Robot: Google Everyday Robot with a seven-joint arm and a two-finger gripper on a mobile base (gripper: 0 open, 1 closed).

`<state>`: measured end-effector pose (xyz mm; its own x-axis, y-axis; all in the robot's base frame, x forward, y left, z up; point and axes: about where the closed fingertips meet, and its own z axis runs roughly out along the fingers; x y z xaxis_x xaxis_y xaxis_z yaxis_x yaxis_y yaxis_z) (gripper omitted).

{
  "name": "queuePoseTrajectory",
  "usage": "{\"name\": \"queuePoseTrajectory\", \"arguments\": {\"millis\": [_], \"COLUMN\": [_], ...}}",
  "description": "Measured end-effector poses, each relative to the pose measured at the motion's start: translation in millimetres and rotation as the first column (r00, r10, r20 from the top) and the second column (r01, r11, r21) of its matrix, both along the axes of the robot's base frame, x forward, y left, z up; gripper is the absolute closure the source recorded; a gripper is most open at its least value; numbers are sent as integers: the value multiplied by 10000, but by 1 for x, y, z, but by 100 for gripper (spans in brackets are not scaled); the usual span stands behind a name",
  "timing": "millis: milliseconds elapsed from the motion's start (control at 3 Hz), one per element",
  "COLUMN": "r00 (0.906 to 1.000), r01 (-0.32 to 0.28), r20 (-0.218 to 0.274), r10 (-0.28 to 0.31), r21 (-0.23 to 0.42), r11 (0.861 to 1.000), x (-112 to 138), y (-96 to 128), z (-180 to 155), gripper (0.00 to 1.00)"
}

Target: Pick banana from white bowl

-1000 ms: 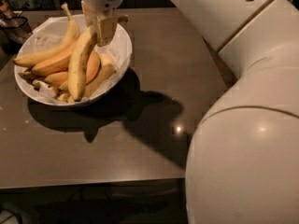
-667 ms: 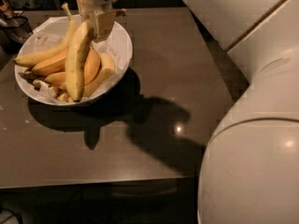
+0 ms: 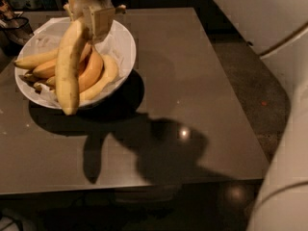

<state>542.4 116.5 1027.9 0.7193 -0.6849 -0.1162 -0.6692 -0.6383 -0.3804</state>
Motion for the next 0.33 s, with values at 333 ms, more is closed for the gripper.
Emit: {"name": "queuePoseTrajectory", "arguments": {"millis": [333], "r00": [9999], "r01": [-102], "r20": [-79], "r10": [102], "r21": [102], "r11": [9999], "x": [-24], "y": [-2], "z": [5], "gripper": [100]}}
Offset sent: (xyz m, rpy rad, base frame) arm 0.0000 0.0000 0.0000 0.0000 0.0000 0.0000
